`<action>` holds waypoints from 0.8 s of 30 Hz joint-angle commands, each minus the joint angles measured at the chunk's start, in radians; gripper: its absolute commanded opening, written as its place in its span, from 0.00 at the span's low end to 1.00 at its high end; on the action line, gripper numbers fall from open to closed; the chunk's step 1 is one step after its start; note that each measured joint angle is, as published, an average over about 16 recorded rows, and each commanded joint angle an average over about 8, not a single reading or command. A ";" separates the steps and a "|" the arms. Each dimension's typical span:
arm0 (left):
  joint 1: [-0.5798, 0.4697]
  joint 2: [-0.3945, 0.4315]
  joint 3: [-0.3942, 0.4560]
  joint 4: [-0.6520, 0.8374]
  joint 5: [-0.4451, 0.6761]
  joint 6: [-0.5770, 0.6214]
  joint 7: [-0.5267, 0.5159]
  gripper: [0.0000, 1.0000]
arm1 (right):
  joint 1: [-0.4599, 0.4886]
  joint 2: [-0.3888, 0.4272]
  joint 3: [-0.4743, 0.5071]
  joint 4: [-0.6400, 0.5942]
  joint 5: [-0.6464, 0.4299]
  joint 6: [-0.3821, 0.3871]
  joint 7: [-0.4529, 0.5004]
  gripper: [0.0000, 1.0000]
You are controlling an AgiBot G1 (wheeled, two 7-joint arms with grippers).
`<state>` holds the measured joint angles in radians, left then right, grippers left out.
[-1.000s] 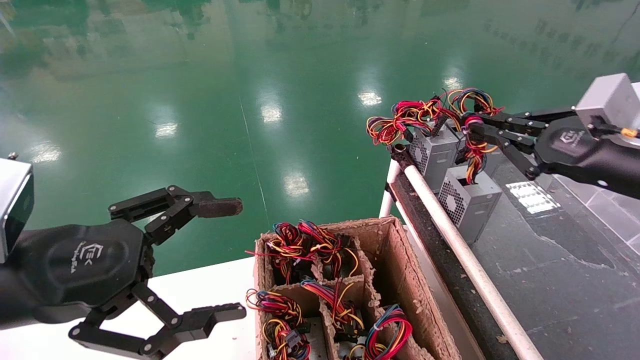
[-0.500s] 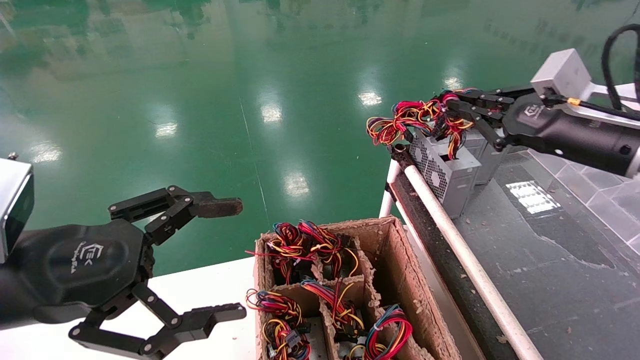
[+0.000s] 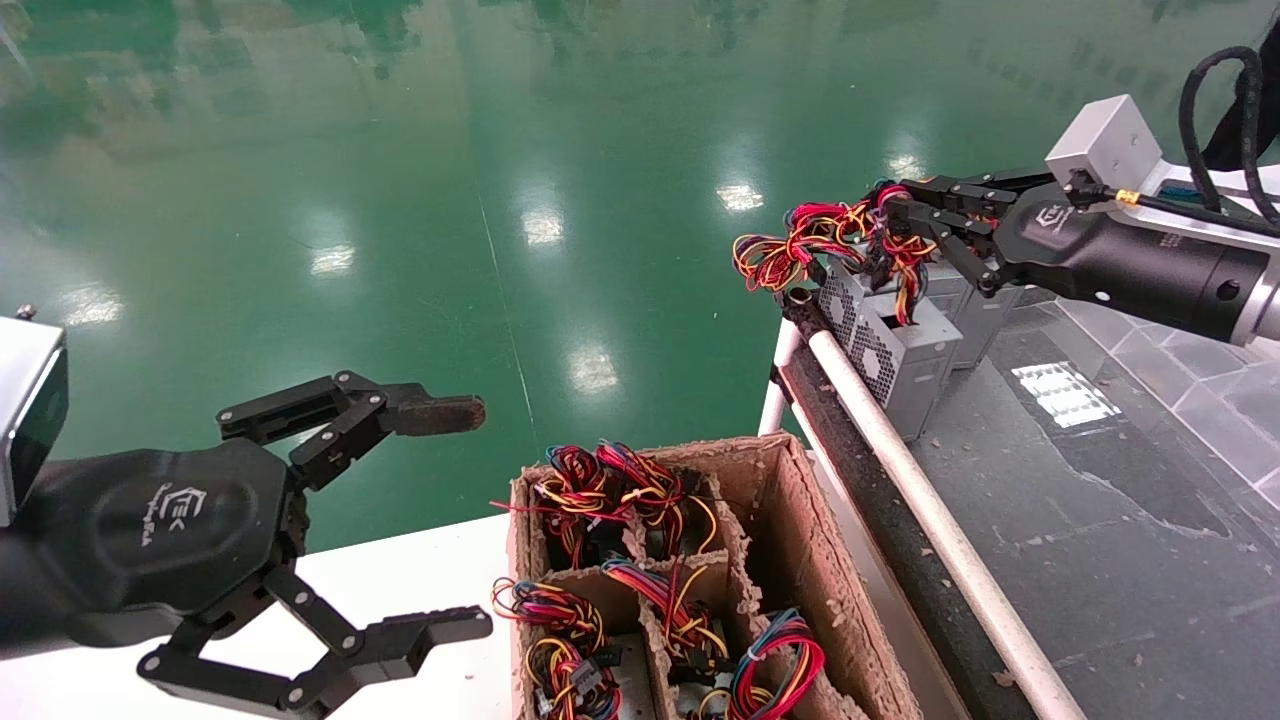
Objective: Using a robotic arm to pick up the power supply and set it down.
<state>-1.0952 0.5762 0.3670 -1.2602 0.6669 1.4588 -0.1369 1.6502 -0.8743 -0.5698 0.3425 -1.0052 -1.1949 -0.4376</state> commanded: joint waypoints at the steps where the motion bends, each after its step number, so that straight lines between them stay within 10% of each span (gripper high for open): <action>1: 0.000 0.000 0.000 0.000 0.000 0.000 0.000 1.00 | 0.007 -0.002 0.000 -0.017 0.000 -0.009 -0.009 1.00; 24: 0.000 0.000 0.000 0.000 0.000 0.000 0.000 1.00 | -0.008 0.026 0.080 -0.020 0.123 -0.167 0.043 1.00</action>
<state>-1.0950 0.5761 0.3670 -1.2598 0.6667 1.4585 -0.1368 1.6380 -0.8466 -0.4915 0.3304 -0.8864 -1.3588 -0.3898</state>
